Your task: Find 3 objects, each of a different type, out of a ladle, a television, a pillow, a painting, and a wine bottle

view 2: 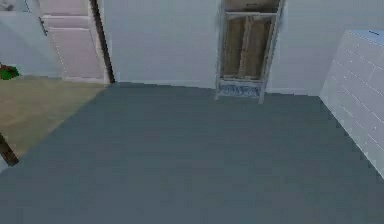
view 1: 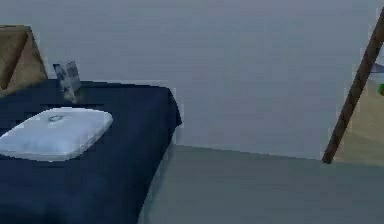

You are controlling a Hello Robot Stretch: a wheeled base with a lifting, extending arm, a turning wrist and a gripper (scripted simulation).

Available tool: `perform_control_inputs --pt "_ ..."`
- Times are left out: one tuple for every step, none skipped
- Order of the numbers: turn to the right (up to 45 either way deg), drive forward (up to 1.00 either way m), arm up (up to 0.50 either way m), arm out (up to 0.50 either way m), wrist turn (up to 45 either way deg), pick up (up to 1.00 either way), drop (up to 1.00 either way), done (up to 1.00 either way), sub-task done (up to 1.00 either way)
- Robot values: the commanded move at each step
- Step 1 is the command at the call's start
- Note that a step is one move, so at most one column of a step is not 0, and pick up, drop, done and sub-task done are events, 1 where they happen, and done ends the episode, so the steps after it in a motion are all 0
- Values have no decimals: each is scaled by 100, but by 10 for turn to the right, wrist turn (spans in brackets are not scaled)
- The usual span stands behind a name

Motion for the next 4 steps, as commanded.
perform_control_inputs --pt "-360 0 0 0 0 0 0 0 0" --pt "0 0 0 0 0 0 0 0 100" --pt "-450 0 0 0 0 0 0 0 0" --pt "-390 0 0 0 0 0 0 0 0"
